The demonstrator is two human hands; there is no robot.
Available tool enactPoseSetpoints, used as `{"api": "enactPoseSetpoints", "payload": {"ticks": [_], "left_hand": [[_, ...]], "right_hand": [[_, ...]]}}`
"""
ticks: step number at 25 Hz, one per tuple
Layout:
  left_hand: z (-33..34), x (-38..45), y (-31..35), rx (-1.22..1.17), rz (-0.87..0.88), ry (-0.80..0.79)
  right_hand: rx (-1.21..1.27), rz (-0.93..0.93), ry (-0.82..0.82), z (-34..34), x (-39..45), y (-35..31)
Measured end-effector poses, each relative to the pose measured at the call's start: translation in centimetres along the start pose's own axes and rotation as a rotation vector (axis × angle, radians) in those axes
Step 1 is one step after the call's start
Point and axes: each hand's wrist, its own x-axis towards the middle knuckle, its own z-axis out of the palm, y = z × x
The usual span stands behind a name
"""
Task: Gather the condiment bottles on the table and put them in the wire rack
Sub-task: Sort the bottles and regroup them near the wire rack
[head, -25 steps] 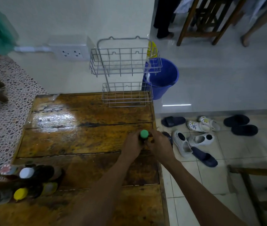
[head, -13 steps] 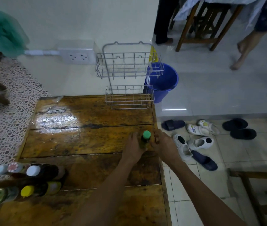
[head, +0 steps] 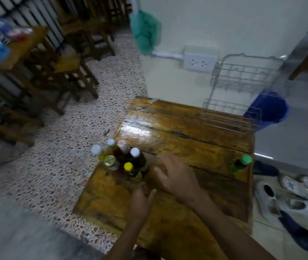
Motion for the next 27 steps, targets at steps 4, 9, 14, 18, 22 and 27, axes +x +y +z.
{"api": "enactPoseSetpoints", "payload": {"ticks": [4,9,14,18,22,27], "left_hand": [[-3.6,1.2,-3.0,-0.063,-0.002,0.028],[-5.1,3.0,-2.6,0.097,0.058,-0.090],[-4.5,3.9,-2.6,0.123,0.008,-0.234],[-3.6,4.9,-2.3,0.074,0.237,-0.127],[-2.6,4.0,1.0,-0.098,0.352,-0.597],[0.3,3.3,5.9,0.164,0.460,-0.597]], "right_hand": [[-0.208,-0.107,-0.113,5.6,2.9,-5.5],[-0.376,-0.023,-0.216,9.0,4.3,-6.3],[-0.447,-0.102,-0.191,9.0,3.4,-6.2],[-0.368,0.065,-0.125,4.7,1.6,-5.4],[-0.508,0.007,-0.035,-0.8,-1.3,-3.0],[-0.605,0.125,0.071,-5.7,-5.1,3.1]]}}
